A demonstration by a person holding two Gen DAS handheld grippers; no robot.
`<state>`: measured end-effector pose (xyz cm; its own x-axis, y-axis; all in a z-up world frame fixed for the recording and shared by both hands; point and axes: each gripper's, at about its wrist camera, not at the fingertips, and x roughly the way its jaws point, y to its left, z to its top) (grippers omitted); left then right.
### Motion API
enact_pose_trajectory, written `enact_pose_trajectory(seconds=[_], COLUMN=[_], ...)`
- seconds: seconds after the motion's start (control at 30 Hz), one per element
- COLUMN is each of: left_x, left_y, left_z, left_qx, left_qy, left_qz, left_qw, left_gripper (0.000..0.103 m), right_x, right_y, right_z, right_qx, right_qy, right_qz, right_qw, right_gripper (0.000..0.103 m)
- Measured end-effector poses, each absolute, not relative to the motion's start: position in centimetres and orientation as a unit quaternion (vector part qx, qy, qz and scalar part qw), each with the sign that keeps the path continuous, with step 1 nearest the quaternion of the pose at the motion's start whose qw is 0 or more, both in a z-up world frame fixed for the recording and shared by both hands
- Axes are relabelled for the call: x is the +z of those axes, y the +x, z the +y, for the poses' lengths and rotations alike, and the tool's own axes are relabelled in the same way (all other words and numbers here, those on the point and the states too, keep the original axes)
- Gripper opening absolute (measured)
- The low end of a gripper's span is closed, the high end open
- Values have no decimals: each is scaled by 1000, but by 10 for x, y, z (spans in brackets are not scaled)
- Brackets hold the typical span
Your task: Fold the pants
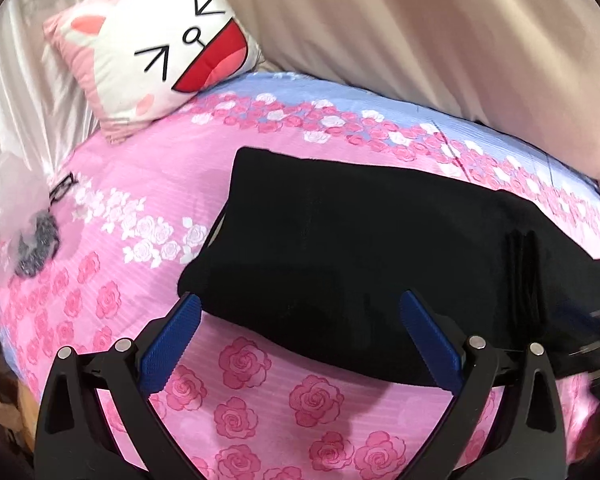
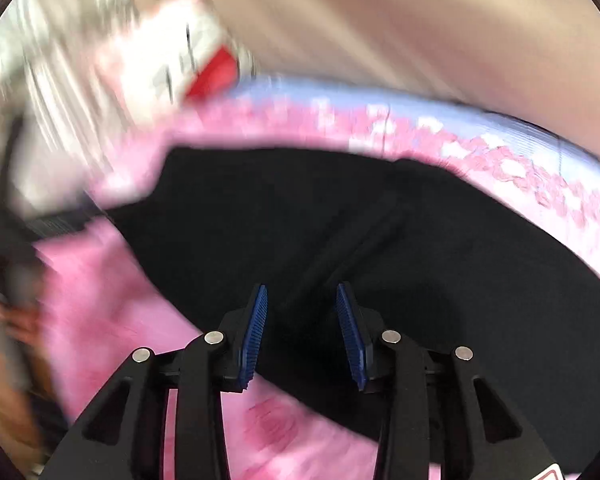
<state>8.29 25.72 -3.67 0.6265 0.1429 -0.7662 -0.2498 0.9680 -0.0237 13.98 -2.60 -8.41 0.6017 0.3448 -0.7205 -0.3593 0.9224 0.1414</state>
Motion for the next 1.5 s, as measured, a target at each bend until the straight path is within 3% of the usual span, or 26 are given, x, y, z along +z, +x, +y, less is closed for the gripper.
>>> enact_pose_trajectory(seconds=[0.1,0.23,0.27,0.33,0.4,0.43,0.47,0.53,0.7,0.9,0.93,0.97,1.0,1.03,1.07,1.27,1.33,1.5], left_x=[-40,-46,-48,-54,-58,-59,-59,-58,-67,-80,-84,-88,-91,-92,-94,-98,-91,-72], left_y=[85,86,85,85,84,81,77,69,62,78,82,87,90,94,99,124,123,94], left_z=[262,271,272,277,283,286,290,296,315,322,322,325,325,325,324,312,307,289], left_qx=[116,122,124,134,144,146,147,153,169,141,141,143,140,140,155,216,214,163], left_qy=[-68,-85,-88,-93,-99,-105,-109,-107,-119,-183,-190,-206,-215,-218,-212,-164,-165,-178], left_qz=[423,430,431,437,446,447,446,440,447,455,457,462,461,460,455,426,426,446], left_qw=[896,891,890,884,878,876,876,878,870,860,857,851,850,849,851,863,864,862], left_gripper=[98,98,98,98,98,98,98,98,98,98,98,98,98,98,98,98,85,89], right_x=[-65,-82,-94,-102,-87,-74,-68,-55,-85,-121,-121,-122,-122,-121,-117,-88,-85,-78], right_y=[125,113,112,111,106,101,100,92,80,80,83,85,90,94,94,70,60,28], right_z=[-88,-186,-206,-218,-210,-207,-206,-219,-271,-267,-260,-255,-243,-238,-239,-271,-289,-324], right_qx=[103,-50,-67,-63,-61,-56,-57,-72,-87,-28,-35,-36,-38,-40,-31,-15,1,-25], right_qy=[20,76,87,93,91,90,91,91,161,222,208,197,185,184,192,236,271,271], right_qz=[381,414,430,433,423,400,389,374,413,431,423,421,419,417,413,384,382,381], right_qw=[919,906,896,894,900,910,915,920,892,874,881,884,888,889,890,892,883,884], right_gripper=[34,37,27,25,30,37,58,77,78,80,78,63,55,37,27,20,18,17])
